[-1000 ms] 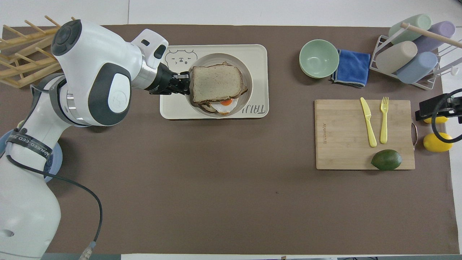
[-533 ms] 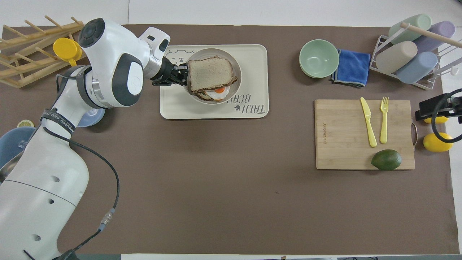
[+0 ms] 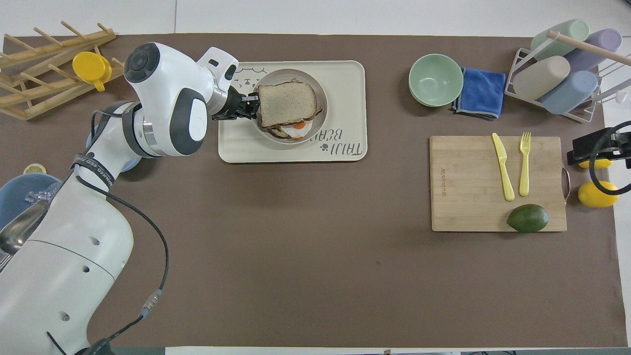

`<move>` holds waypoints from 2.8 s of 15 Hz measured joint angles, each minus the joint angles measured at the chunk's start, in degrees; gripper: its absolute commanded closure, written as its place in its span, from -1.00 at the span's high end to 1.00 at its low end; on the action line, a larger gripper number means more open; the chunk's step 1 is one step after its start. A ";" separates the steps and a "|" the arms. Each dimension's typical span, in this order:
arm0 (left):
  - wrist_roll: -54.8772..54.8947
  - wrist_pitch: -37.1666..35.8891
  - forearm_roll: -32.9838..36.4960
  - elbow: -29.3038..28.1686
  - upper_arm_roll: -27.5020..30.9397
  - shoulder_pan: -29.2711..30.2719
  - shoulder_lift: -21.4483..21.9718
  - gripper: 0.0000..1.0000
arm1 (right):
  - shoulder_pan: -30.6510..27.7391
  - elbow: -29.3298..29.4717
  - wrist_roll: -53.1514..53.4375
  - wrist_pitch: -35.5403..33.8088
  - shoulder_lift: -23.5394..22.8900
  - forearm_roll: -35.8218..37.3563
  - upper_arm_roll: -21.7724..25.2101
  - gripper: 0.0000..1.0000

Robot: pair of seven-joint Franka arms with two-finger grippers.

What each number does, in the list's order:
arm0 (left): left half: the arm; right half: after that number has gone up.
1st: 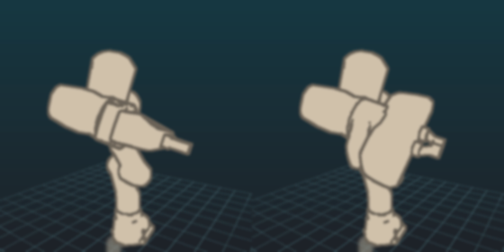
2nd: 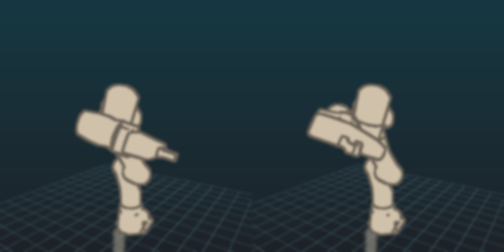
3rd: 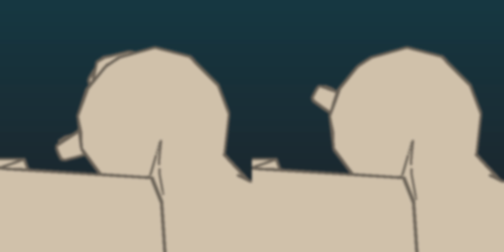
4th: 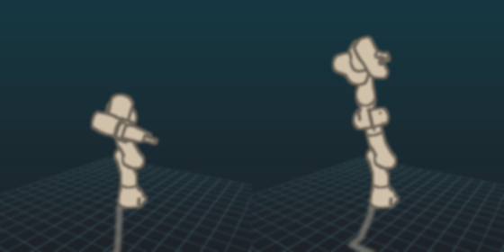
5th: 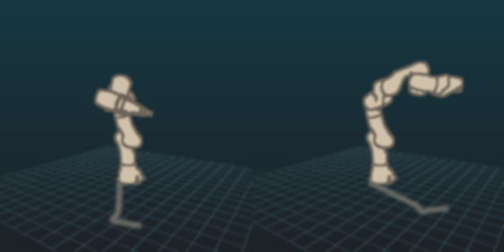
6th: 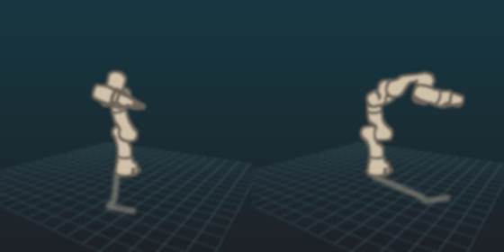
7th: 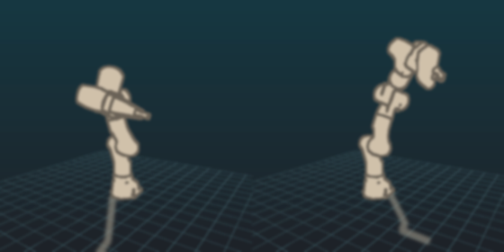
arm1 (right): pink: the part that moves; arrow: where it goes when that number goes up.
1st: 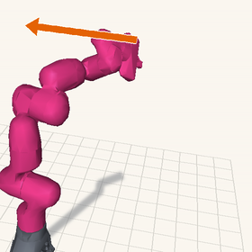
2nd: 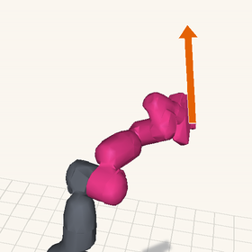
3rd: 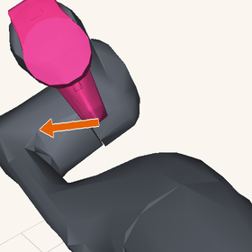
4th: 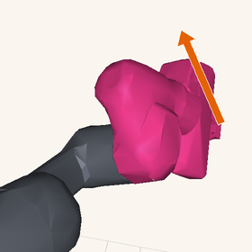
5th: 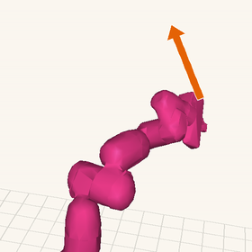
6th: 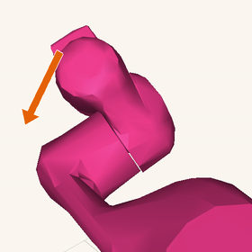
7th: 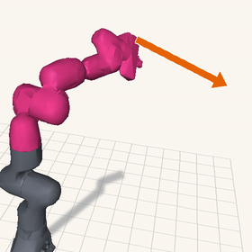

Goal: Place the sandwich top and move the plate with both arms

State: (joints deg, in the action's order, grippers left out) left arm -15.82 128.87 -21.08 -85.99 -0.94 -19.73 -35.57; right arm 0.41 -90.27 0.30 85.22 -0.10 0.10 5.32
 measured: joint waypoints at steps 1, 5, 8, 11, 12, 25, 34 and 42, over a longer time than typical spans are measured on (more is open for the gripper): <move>0.00 0.50 0.00 -0.39 0.09 0.00 0.06 0.42 | 0.00 0.00 0.00 0.00 0.00 0.00 0.00 1.00; 0.02 1.51 0.11 -1.03 0.61 0.07 0.38 1.00 | 0.00 0.00 0.00 0.00 0.00 0.00 0.00 1.00; 0.04 1.43 4.20 -1.03 1.89 0.29 0.73 1.00 | 0.00 0.00 0.00 0.00 0.00 0.00 0.00 1.00; 0.02 1.43 10.10 -0.96 2.23 1.11 1.11 1.00 | 0.00 0.00 0.00 0.00 0.00 0.00 0.00 1.00; 0.02 1.26 11.28 -0.86 2.32 1.54 1.62 1.00 | 0.00 0.00 0.00 0.00 0.00 0.00 0.00 1.00; 3.15 -31.38 20.96 -0.59 3.46 4.36 25.27 1.00 | 0.00 0.00 0.00 0.00 0.00 0.00 0.00 1.00; 6.79 -39.67 21.10 -11.82 -1.78 9.27 39.46 1.00 | 0.00 0.00 0.00 0.00 0.00 0.00 0.00 1.00; 7.85 -36.44 21.16 -12.64 -2.52 10.51 39.64 1.00 | 0.00 0.00 0.00 0.00 0.00 0.00 0.00 1.00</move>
State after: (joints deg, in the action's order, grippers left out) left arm -7.97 92.43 0.08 -98.64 -3.46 -9.22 4.08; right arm 0.41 -90.27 0.30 85.22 -0.10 0.10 5.32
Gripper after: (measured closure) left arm 0.000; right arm 0.000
